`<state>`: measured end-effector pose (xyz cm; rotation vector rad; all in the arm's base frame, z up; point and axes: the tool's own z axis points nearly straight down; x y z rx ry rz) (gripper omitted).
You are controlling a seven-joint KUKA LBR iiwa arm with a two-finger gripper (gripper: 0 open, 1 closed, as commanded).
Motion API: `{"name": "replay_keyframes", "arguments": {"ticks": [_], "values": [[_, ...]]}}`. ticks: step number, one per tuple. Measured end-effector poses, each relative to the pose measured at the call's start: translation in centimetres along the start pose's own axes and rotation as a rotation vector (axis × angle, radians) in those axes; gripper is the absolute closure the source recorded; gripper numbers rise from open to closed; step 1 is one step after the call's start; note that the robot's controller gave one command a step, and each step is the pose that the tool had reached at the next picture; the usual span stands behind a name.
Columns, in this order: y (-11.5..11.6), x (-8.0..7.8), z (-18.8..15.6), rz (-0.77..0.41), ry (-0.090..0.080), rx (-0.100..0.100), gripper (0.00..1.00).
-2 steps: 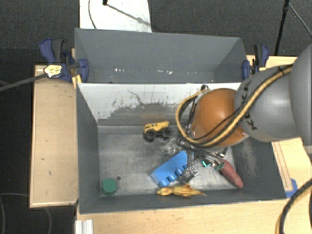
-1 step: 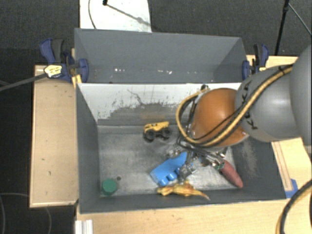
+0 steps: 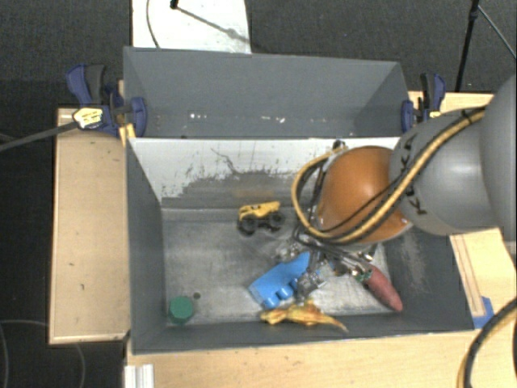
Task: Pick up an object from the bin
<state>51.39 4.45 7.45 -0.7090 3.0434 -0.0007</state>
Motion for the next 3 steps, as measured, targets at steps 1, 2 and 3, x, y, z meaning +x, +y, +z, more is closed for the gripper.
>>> {"name": "replay_keyframes", "arguments": {"ticks": [1,2,3], "values": [[-0.4,-1.6,-10.2,0.025,0.014,-0.004,1.00],[-0.4,-1.6,-10.2,0.025,0.014,-0.004,1.00],[-0.9,-2.8,-15.1,0.008,0.016,-0.005,1.00]]}}
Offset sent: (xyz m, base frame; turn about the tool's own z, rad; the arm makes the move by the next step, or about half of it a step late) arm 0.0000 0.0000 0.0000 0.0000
